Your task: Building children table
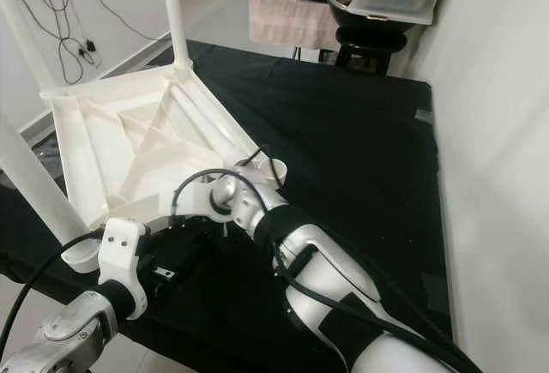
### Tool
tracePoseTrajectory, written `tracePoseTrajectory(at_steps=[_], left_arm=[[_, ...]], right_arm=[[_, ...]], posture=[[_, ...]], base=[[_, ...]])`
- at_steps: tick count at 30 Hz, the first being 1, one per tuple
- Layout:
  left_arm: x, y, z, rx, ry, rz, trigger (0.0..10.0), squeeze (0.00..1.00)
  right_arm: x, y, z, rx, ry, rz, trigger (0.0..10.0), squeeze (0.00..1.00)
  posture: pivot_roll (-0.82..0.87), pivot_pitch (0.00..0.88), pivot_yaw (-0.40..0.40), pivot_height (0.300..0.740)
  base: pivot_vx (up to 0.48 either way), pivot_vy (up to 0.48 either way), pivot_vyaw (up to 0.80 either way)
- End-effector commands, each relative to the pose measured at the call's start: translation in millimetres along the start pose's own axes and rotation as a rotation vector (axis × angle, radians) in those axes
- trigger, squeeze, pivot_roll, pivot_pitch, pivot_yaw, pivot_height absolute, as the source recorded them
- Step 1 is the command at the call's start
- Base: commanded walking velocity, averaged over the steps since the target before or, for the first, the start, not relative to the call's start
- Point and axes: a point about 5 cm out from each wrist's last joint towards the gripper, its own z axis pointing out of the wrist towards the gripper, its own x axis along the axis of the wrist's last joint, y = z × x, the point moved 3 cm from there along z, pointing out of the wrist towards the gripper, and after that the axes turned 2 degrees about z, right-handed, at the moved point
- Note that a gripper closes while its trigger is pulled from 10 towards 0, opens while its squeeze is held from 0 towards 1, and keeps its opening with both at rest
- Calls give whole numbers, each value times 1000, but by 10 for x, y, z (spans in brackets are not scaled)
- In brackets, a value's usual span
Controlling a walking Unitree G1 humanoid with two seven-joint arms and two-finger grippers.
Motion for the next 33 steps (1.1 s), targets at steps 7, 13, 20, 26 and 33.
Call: tracePoseTrajectory(at_steps=[7,13,20,26,33], left_arm=[[-9,20,-24,-5,-18,4,10000,0],[-11,28,-17,-4,-23,-4,10000,0],[-16,33,-13,-4,-26,-7,10000,0],[-21,36,-7,-9,-29,-5,10000,0],[-29,45,0,-10,-31,-3,10000,0]], right_arm=[[-90,-123,33,125,-89,-87,0,0],[-93,-135,17,165,-111,-168,0,0],[-280,-188,-64,262,-178,-271,0,0],[-476,-185,-223,359,-241,-347,0,0],[-417,-247,-414,504,-68,-145,0,0]], posture=[[33,100,-60,740],[30,98,-68,740],[29,94,-69,740],[23,87,-69,740],[20,81,-69,740]], base=[[0,0,0],[0,0,0],[0,0,0],[0,0,0],[0,0,0]])
